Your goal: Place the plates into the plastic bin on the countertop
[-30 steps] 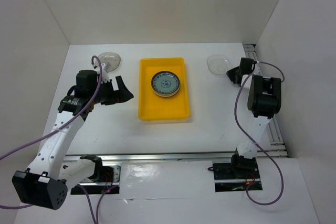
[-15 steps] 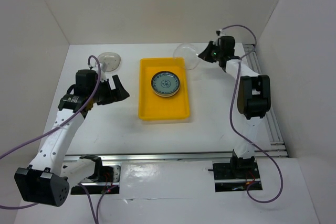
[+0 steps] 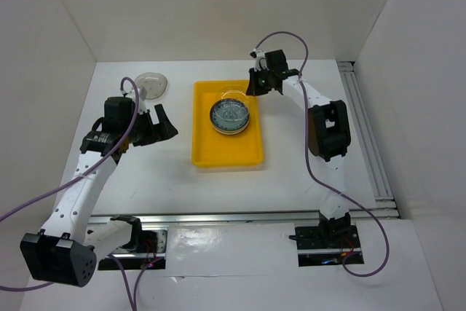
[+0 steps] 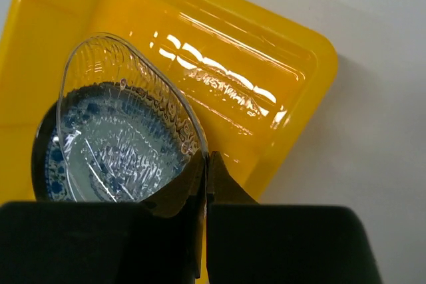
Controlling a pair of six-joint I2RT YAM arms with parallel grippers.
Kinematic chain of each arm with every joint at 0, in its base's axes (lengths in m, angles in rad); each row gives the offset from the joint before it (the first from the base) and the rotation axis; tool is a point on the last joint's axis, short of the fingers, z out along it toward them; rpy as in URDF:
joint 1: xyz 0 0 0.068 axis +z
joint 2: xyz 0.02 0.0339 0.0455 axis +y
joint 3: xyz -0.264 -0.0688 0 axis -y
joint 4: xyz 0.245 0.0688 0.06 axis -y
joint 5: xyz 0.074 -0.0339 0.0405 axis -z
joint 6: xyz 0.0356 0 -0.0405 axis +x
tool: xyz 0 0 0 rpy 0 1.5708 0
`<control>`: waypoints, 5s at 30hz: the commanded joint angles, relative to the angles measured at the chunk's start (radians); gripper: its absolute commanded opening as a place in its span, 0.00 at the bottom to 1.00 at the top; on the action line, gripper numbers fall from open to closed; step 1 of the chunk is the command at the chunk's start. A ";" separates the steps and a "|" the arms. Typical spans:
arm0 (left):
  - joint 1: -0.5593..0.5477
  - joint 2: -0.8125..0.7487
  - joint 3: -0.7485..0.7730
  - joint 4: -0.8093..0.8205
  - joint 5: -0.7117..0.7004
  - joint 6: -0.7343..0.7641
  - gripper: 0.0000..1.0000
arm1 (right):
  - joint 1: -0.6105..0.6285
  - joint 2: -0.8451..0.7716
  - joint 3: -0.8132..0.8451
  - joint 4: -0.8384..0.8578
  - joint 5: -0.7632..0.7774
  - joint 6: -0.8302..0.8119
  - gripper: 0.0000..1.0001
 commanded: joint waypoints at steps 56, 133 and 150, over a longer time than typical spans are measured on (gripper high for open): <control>0.232 0.632 -0.060 0.727 -0.364 -0.677 0.99 | 0.182 -1.168 -1.117 0.382 0.072 0.307 1.00; -0.189 0.964 0.813 0.075 0.113 0.044 0.00 | 0.182 -1.440 -1.224 0.186 0.204 0.345 1.00; -0.180 1.134 0.965 -0.065 0.148 0.173 0.08 | 0.191 -1.430 -1.224 0.186 0.204 0.336 1.00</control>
